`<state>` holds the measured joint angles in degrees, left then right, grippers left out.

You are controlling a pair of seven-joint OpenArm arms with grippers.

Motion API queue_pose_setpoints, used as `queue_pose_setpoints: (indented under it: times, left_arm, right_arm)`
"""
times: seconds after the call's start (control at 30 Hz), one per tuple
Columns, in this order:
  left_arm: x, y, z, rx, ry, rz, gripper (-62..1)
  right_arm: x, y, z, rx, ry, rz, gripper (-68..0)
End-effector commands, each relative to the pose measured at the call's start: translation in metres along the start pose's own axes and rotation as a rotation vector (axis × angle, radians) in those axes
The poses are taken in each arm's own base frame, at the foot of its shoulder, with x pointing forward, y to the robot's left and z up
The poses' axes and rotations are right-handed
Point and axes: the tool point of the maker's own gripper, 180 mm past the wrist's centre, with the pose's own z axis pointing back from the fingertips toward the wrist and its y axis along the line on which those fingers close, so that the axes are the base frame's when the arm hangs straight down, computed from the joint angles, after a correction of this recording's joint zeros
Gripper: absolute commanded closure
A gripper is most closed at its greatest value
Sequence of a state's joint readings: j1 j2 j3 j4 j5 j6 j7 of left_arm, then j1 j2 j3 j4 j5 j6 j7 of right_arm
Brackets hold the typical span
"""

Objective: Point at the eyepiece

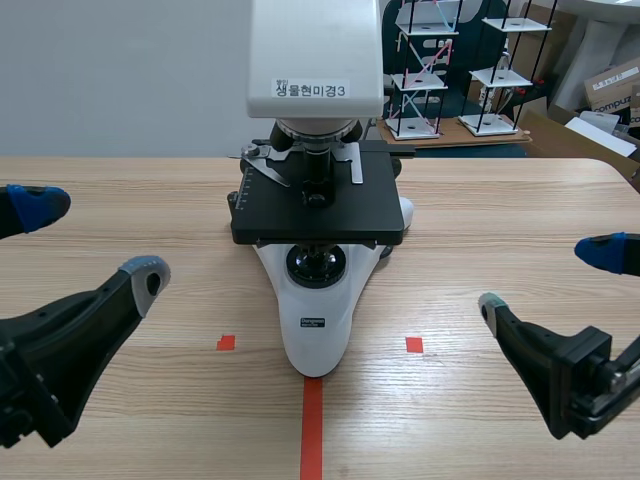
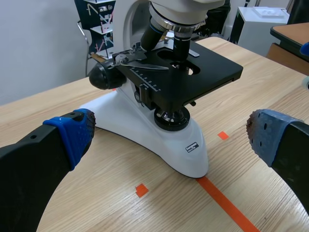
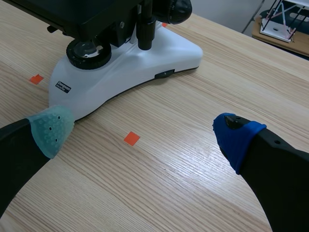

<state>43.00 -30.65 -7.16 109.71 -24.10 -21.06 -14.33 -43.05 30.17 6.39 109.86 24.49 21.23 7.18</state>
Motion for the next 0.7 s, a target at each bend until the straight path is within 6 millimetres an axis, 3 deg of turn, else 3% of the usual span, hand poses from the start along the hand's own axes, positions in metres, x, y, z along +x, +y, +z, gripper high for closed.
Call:
queue_pose_setpoints:
  times: [0.0,0.43,0.53,0.67]
  left_arm:
    - [0.005,-0.002,-0.001,-0.005,-0.011,0.006,-62.3]
    - [0.009,-0.002,-0.001,-0.005,-0.037,0.004,-62.3]
    - [0.009,-0.002,-0.001,-0.005,-0.037,0.004,-62.3]
    - [0.009,-0.002,-0.001,-0.005,-0.037,0.004,-62.3]
  right_arm:
    - [0.008,-0.003,0.0,-0.004,-0.026,0.014,-64.0]
    - [0.009,-0.004,0.0,-0.005,-0.027,0.014,-62.6]
    - [0.012,-0.004,0.0,-0.005,-0.042,0.015,-54.7]
    - [0.022,-0.006,0.001,0.005,-0.086,0.042,-34.5]
